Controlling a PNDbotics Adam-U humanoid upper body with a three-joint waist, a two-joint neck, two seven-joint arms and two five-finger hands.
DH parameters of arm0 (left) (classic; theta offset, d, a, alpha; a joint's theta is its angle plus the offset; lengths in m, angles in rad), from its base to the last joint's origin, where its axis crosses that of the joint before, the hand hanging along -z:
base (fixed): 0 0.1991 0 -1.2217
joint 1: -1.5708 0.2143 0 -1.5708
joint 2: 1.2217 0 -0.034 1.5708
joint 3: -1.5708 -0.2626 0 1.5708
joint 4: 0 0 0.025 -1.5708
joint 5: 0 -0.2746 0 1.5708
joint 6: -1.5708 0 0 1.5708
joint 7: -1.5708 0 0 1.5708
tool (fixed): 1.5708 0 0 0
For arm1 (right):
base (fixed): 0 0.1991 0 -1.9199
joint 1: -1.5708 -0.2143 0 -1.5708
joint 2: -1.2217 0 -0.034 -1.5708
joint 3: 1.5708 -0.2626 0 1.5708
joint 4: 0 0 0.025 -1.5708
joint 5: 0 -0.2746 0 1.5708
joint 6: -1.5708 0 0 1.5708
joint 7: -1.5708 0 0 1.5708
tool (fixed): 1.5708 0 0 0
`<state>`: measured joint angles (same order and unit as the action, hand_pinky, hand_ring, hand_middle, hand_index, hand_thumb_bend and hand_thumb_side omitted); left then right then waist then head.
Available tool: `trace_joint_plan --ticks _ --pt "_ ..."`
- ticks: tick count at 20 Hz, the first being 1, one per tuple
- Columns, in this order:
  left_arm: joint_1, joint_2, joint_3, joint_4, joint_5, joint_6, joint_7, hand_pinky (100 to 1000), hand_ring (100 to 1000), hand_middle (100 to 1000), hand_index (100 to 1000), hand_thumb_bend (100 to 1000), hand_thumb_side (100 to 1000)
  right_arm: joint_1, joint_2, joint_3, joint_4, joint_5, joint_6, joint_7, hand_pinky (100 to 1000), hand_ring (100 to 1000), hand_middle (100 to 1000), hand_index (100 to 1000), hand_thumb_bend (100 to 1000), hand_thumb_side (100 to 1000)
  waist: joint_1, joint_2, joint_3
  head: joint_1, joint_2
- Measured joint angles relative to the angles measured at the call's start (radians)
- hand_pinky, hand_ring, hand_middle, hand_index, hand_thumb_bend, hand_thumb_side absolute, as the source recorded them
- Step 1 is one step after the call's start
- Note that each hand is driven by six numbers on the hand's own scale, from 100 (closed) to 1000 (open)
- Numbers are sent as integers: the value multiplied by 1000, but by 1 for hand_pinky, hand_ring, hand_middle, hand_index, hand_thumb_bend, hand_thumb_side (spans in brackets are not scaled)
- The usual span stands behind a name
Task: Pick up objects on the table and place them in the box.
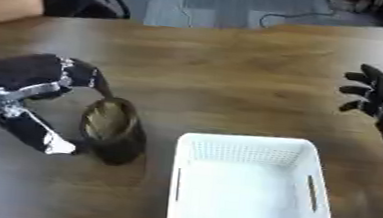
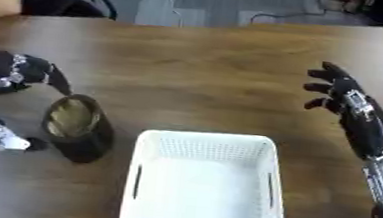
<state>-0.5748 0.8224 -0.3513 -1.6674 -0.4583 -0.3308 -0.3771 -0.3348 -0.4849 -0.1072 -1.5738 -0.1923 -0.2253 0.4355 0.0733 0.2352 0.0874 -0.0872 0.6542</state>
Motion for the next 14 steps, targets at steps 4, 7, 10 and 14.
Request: trace_joint_plan --ticks 4,7,10,14 --pt "-1 -3 -17 16 -5 -9 -13 100 100 703 792 465 338 0 0 0 0 0 0 0 653 825 872 1000 100 1000 0 0 0 0 0" --pt "-1 -3 -26 25 -5 -14 -18 100 100 699 789 466 341 0 0 0 0 0 0 0 653 825 872 1000 100 1000 0 1 0 0 0" --pt "-1 -9 -31 32 -5 -16 -24 100 100 694 786 465 341 0 0 0 0 0 0 0 653 825 872 1000 100 1000 -1 2 0 0 0" --pt "-4 -11 -39 42 -2 -19 -30 100 100 682 776 468 343 0 0 0 0 0 0 0 653 825 872 1000 100 1000 -1 2 0 0 0"
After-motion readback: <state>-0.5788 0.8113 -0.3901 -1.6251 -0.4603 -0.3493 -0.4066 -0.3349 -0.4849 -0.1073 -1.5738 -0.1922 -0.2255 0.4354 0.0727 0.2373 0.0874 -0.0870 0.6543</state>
